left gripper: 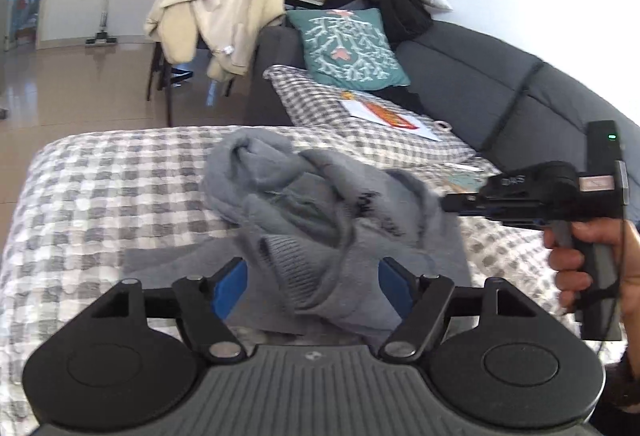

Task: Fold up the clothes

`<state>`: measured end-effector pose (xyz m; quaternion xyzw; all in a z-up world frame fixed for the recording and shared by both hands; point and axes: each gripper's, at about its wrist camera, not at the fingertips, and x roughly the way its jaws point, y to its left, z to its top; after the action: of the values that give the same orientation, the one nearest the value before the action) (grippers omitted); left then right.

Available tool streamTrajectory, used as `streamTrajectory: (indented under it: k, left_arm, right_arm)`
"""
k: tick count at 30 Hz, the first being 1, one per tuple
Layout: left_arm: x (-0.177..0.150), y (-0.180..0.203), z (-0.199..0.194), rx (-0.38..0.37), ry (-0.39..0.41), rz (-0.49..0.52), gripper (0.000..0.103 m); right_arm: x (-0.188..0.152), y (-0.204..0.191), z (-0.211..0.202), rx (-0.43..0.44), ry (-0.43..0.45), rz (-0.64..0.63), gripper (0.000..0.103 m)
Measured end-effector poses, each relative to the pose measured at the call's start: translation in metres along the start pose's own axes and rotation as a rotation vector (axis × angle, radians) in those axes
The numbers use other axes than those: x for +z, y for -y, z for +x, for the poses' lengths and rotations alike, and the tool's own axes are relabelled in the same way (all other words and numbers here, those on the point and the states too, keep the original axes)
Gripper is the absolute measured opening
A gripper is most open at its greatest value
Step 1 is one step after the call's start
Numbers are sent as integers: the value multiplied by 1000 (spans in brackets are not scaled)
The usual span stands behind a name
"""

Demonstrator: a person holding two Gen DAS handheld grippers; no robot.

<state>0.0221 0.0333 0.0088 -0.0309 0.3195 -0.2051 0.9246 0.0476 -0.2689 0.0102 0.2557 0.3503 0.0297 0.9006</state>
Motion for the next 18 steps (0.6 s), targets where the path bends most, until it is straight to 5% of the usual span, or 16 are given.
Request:
streamTrajectory:
  k: [5,7,13,16,17,18]
  left_arm:
    - [5,-18,23,117,-65,-48,73]
    - [6,-24,29,144,-72,-63,73]
    - [8,-29,45,174,-71,-50,67]
    - [7,-21,51,186,-62,-16,41]
    - [7,-20,52,185,-59,-18,23]
    - [8,-18,54,185,-55,-20,7]
  right_arm:
    - [-4,13,6,45,-71,65,15]
    - [-3,16,7,58,-81,103,41]
    - [-4,20,19,123,-109,189,51]
    - [-5,16,29,113,-126,184,49]
    - [-6,14,32,103,-123,171,48]
    - [-6,12,35,93,-120,158,35]
